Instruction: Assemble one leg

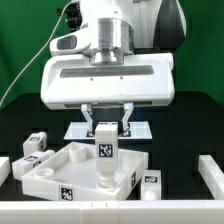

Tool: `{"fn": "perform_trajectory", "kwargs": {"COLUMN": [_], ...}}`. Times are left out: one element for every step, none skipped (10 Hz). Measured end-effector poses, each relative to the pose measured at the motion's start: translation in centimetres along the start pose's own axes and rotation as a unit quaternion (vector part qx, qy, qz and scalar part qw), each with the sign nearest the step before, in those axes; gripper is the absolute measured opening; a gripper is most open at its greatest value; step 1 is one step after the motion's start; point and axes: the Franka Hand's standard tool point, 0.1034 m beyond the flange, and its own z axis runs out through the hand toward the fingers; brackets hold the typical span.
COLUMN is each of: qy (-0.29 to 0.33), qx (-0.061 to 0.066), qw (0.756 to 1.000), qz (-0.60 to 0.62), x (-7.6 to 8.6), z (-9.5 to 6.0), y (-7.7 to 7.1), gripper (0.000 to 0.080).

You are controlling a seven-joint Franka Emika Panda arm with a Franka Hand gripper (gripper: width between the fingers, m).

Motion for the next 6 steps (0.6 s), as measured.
{"fn": "perform_trajectory", "kwargs": {"qy": [-0.002,-0.002,-0.004,-0.005,-0.007,-0.009], "qx": [0.0,0.0,0.0,0.0,0.0,0.0], "qw": [1.0,1.0,1.0,1.0,1.0,1.0], "qz": [0.0,0.0,0.0,0.0,0.0,-0.001], "x": [-0.18,-0.21,-0.44,-0.63,-0.85,-1.05], "z": [0.12,0.14,0.29,0.41,0.56,0.69], "y": [0.01,0.01,0.01,0.0,-0.01,-0.04], "gripper": [0.0278,0.0278,0.0278,0.0278,0.0278,0.0278]}}
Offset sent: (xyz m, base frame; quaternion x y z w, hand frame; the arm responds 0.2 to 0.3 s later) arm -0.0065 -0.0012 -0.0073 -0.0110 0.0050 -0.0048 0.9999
